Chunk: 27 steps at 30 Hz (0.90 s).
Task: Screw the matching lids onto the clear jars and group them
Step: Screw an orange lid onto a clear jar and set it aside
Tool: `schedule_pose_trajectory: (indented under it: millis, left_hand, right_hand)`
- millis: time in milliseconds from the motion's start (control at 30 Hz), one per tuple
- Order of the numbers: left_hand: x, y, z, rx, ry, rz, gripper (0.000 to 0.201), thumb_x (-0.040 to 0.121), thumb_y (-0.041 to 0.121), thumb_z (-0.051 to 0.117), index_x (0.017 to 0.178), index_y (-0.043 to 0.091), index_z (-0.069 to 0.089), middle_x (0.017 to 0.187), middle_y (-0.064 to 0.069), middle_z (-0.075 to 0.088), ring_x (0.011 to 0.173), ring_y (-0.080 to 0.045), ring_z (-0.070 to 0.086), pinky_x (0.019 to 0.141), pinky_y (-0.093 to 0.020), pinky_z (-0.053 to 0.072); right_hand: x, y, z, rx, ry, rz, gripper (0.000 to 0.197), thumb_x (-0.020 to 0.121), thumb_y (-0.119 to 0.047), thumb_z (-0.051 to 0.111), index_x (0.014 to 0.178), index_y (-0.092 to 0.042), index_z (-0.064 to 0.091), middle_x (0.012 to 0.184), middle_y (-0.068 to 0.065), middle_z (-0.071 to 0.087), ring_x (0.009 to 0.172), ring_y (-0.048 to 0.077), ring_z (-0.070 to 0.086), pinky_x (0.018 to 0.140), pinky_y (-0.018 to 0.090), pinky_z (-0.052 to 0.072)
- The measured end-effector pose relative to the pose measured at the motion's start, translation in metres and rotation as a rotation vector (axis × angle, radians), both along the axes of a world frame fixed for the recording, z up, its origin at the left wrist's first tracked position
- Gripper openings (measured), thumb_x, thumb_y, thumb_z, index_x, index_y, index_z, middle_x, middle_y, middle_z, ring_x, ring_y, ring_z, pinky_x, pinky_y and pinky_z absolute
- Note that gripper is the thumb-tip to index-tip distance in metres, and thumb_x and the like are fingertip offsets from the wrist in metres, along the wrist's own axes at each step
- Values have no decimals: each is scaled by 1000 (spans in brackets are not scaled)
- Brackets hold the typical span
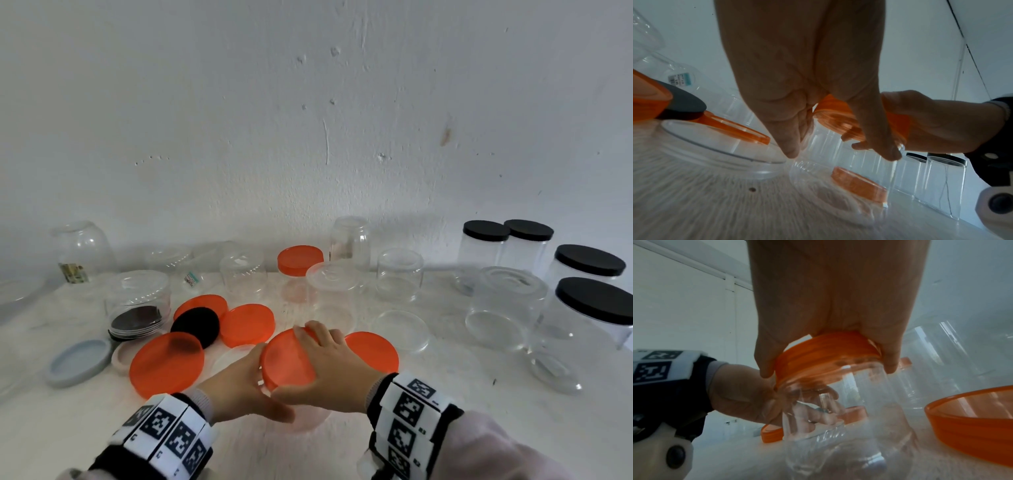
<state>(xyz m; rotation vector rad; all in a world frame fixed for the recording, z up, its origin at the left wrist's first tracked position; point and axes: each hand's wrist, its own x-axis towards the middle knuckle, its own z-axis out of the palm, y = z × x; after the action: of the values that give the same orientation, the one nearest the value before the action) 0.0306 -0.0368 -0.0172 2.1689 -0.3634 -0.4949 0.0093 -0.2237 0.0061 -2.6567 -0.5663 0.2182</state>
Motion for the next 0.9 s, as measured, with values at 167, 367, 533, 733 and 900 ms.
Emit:
schedule_pose_trajectory:
  millis: [167,367,533,733,900]
  left_hand:
    - [0,0,1,6,11,5,100,53,31,92,125,46,25,116,24,50,99,14,51,70,-1,43]
    - [-3,0,5,70,-2,-2,116,47,46,90,132,46,11,115,26,46,101,9,54,75,-4,46]
    - [-11,-2,7,67,-56,19,132,36,57,88,136,50,2,124,23,41,113,-8,56,98,-25,48]
    - [-17,-8,13,160,-155,-14,143,40,62,83,149,34,-5,146,14,23,131,-7,35,108,-30,39]
    - [-16,-11,20,156,-117,-27,141,41,69,80,148,37,-6,140,19,21,129,-3,32,108,-27,38]
  right_hand:
    - [0,-1,-4,-17,-30,20,97,75,-73,54,148,-23,14,150,-3,11,133,30,18,106,40,27]
    - [2,-5,-4,6,38,38,98,76,-72,56,150,-29,9,156,-5,-1,139,27,6,111,44,22]
    - [6,-13,-3,85,96,81,100,74,-68,63,150,-34,8,155,-13,-2,141,21,3,110,45,24]
    - [9,-18,-6,113,96,98,108,70,-68,67,150,-36,3,153,-21,-2,142,15,4,112,40,19]
    - [12,-31,-1,110,173,132,107,72,-64,69,149,-41,-2,152,-30,-9,143,11,9,115,38,21]
